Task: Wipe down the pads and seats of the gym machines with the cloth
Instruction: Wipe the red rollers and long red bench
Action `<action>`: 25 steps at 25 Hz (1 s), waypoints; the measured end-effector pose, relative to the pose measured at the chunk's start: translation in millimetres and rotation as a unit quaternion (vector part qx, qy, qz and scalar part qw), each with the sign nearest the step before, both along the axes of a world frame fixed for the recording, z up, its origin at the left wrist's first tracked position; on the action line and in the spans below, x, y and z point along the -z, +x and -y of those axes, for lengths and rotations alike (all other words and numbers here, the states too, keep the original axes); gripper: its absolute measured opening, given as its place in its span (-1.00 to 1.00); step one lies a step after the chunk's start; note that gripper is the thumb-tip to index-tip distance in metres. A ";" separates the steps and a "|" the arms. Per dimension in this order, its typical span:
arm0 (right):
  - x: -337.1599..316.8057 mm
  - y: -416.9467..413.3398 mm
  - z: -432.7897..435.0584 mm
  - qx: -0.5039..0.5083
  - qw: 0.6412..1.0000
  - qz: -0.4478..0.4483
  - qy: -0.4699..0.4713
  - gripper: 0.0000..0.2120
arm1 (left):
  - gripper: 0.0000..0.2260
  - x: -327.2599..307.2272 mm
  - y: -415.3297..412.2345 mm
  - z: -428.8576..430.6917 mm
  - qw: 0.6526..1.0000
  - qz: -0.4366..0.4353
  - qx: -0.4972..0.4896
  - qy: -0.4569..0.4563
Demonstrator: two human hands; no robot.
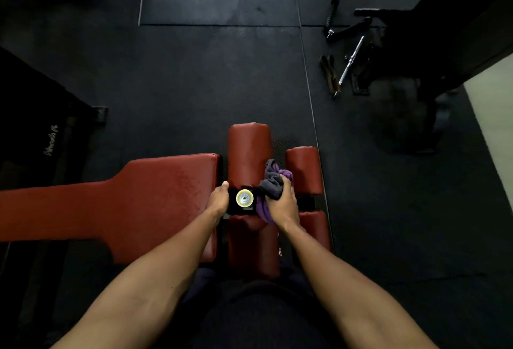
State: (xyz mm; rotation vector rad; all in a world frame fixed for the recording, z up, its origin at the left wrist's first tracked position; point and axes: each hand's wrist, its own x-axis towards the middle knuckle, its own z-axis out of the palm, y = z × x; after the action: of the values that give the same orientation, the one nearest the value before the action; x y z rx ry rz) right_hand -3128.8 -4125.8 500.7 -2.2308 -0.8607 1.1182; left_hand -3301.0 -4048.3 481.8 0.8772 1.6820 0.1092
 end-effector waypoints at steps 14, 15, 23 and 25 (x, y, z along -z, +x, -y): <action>-70.9 -121.3 109.1 0.100 0.991 0.088 0.032 -0.38 | -0.60 -49.9 -79.9 85.0 0.972 -0.006 0.210 0.105; -74.6 -128.3 115.8 0.092 0.992 0.087 0.030 -0.37 | -0.61 -53.9 -86.2 91.3 0.966 -0.015 0.227 0.121; -78.7 -198.7 159.9 -0.021 0.994 0.084 0.061 -0.36 | -0.60 -75.6 -163.4 134.9 0.927 -0.085 0.308 0.195; -74.3 -217.2 166.4 -0.041 0.995 0.079 0.051 -0.36 | -0.60 -74.7 -187.9 145.1 0.921 -0.107 0.321 0.194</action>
State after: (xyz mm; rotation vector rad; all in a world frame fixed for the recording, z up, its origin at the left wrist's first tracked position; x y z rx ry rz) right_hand -3346.1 -4292.2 575.0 -2.2384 -1.0583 0.9208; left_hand -3488.9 -4193.4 556.5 1.7565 1.5059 -0.1108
